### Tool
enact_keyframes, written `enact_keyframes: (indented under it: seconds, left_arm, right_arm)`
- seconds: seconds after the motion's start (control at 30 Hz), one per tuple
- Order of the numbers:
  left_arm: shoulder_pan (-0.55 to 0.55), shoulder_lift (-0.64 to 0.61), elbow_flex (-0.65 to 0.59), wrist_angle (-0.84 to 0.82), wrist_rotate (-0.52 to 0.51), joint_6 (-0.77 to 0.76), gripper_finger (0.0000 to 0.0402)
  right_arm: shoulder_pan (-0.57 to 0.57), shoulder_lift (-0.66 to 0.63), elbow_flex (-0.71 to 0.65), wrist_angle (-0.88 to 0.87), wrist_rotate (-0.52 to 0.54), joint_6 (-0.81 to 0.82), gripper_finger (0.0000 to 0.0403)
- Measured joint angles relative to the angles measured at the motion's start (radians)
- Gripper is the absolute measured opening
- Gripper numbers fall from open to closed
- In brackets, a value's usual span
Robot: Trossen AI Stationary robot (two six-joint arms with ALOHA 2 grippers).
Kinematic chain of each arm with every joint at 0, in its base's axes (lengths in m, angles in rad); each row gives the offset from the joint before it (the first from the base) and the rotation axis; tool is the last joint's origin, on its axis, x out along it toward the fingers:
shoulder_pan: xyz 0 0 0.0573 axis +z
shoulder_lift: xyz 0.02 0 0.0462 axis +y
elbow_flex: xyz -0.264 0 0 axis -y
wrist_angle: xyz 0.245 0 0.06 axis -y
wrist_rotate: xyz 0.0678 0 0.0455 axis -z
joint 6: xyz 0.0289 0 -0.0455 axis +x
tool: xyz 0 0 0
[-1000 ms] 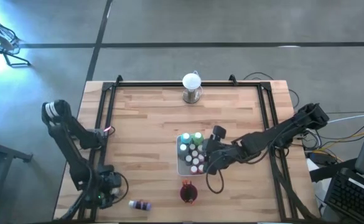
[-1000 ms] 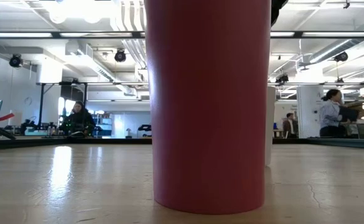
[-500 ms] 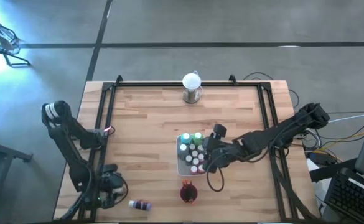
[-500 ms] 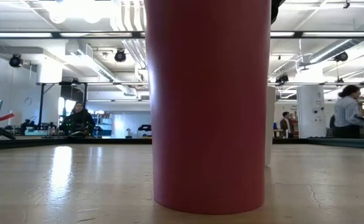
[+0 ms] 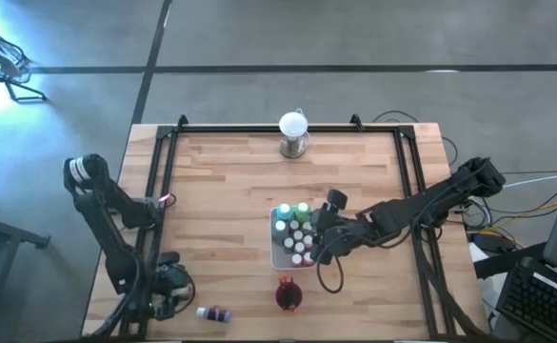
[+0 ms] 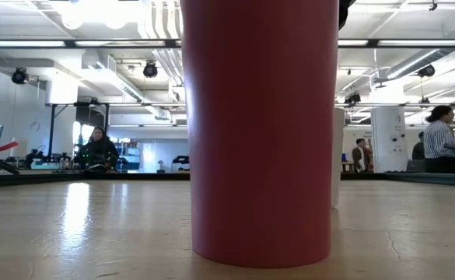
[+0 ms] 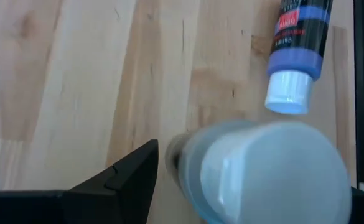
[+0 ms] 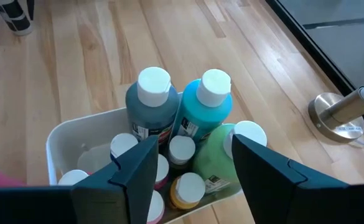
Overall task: Pick & Place Paint Supplies
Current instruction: Put the gray paint bottle into the white bin
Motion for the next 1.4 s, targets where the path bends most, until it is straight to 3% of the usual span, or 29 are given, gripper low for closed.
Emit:
enact_keyframes:
  seconds: [0.23, 0.53, 0.7, 0.83, 1.0, 1.13, 1.27, 1.4]
  left_arm:
    - [-0.006, 0.0, 0.0, -0.001, -0.039, 0.012, 0.023]
    - [-0.006, -0.001, -0.001, 0.003, -0.165, 0.091, 0.0131]
    - [0.0, -0.019, -0.001, 0.009, -0.195, 0.089, 0.0131]
    - [0.013, -0.059, -0.001, 0.01, -0.317, 0.135, 0.0139]
    - [0.057, -0.128, -0.001, 0.013, -0.434, 0.287, 0.0137]
    - [0.125, -0.187, -0.001, 0.061, -0.445, 0.472, 0.0132]
    - [0.213, -0.238, -0.002, 0.174, -0.408, 0.721, 0.0135]
    - [0.312, -0.273, -0.002, 0.3, -0.288, 0.951, 0.0136]
  right_arm:
    - [-0.001, 0.0, 0.0, 0.0, 0.0, -0.003, 0.021]
    - [-0.001, 0.0, 0.0, 0.019, 0.0, -0.008, 0.0193]
    - [-0.001, 0.0, 0.0, 0.089, -0.005, -0.027, 0.0183]
    - [-0.002, 0.008, 0.0, 0.231, -0.06, -0.086, 0.0177]
    - [-0.006, 0.049, 0.0, 0.454, -0.186, -0.192, 0.0173]
    - [-0.011, 0.098, 0.0, 0.59, -0.283, -0.249, 0.0177]
    - [-0.016, 0.14, 0.008, 0.658, -0.348, -0.27, 0.0186]
    - [-0.017, 0.169, 0.033, 0.648, -0.357, -0.278, 0.0194]
